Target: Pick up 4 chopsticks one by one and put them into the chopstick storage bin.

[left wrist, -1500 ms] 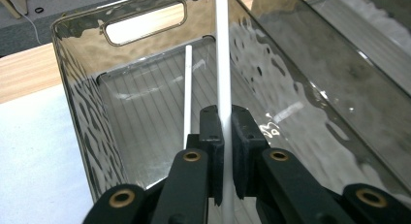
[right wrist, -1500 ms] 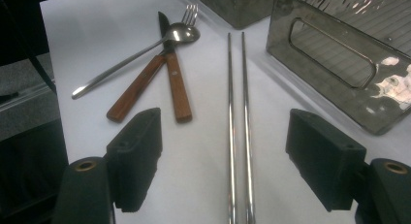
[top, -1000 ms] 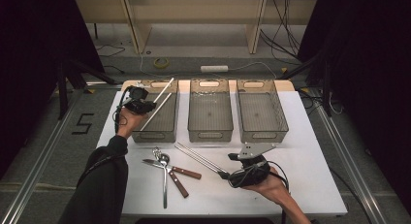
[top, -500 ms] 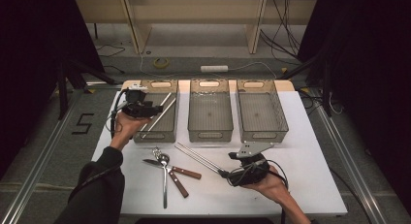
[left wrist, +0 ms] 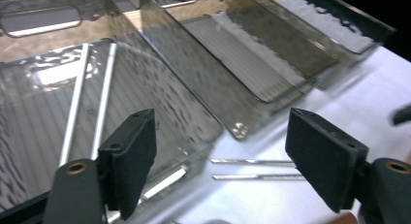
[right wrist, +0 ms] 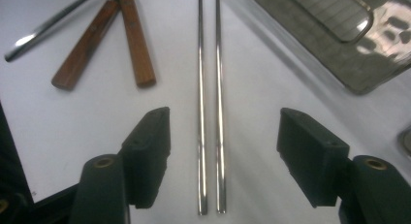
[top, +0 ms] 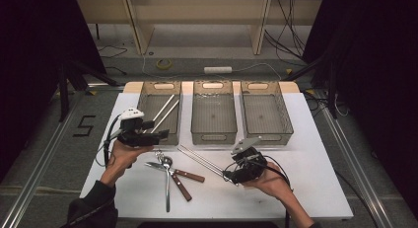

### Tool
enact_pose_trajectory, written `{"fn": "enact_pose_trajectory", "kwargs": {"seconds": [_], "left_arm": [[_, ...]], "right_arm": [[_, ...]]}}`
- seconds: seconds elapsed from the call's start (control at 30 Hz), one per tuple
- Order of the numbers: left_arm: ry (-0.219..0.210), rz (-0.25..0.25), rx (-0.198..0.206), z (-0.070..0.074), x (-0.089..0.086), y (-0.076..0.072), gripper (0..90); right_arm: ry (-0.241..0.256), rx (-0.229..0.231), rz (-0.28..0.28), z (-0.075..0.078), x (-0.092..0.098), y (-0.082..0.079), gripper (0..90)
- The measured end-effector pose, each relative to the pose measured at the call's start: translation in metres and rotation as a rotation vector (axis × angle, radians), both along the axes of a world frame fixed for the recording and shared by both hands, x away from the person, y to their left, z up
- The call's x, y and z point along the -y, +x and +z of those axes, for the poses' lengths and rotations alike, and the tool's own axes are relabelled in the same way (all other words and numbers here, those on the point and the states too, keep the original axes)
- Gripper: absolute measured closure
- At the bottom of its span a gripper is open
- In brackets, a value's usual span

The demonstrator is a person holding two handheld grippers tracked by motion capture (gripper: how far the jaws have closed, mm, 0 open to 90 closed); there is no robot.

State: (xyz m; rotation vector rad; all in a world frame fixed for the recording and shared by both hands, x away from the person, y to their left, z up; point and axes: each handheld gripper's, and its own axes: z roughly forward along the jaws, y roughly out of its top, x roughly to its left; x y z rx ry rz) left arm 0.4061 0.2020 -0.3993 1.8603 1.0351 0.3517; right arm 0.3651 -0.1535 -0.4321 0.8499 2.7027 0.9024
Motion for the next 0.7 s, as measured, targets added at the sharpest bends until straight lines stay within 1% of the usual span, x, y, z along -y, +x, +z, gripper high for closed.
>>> {"fn": "enact_pose_trajectory", "kwargs": {"seconds": [0.03, 0.1, 0.13, 0.17, 0.2, 0.27, 0.3, 0.33, 0.37, 0.47, 0.63, 0.67, 0.7], "left_arm": [[-0.004, -0.004, 0.003, 0.0, 0.0, -0.004, 24.2], [-0.02, -0.014, 0.013, -0.001, 0.001, -0.01, 23.1], [-0.023, -0.02, 0.016, -0.002, 0.003, -0.014, 22.8], [-0.016, -0.029, 0.022, -0.003, 0.004, -0.016, 22.2], [-0.021, -0.032, 0.029, -0.004, 0.005, -0.02, 21.6], [-0.031, -0.045, 0.035, -0.006, 0.008, -0.026, 21.3], [-0.026, -0.051, 0.039, -0.007, 0.009, -0.028, 21.0], [-0.014, -0.059, 0.056, -0.009, 0.011, -0.031, 20.6], [-0.011, -0.06, 0.062, -0.01, 0.013, -0.033, 20.3], [-0.029, -0.07, 0.059, -0.013, 0.016, -0.039, 19.6], [-0.024, -0.084, 0.054, -0.019, 0.02, -0.048, 18.7], [-0.016, -0.09, 0.054, -0.019, 0.019, -0.049, 18.5], [-0.018, -0.085, 0.054, -0.02, 0.02, -0.051, 18.3]], "right_arm": [[-0.017, -0.01, -0.001, -0.001, -0.002, 0.002, 40.8], [-0.041, -0.024, 0.003, -0.003, -0.003, 0.004, 41.4], [-0.044, -0.028, 0.0, -0.003, -0.003, 0.005, 41.8], [-0.051, -0.032, 0.001, -0.004, -0.003, 0.007, 42.7], [-0.056, -0.039, -0.011, -0.005, -0.003, 0.008, 43.2], [-0.065, -0.045, -0.006, -0.007, -0.003, 0.01, 44.0], [-0.07, -0.05, -0.005, -0.007, -0.003, 0.011, 44.5], [-0.076, -0.054, -0.004, -0.007, -0.003, 0.011, 44.9], [-0.081, -0.056, -0.004, -0.008, -0.003, 0.012, 45.4], [-0.088, -0.068, -0.01, -0.009, -0.004, 0.013, 46.1], [-0.113, -0.079, -0.003, -0.012, -0.007, 0.014, 47.9], [-0.112, -0.082, 0.002, -0.012, -0.007, 0.014, 48.4], [-0.112, -0.087, 0.004, -0.012, -0.007, 0.014, 48.6]]}}
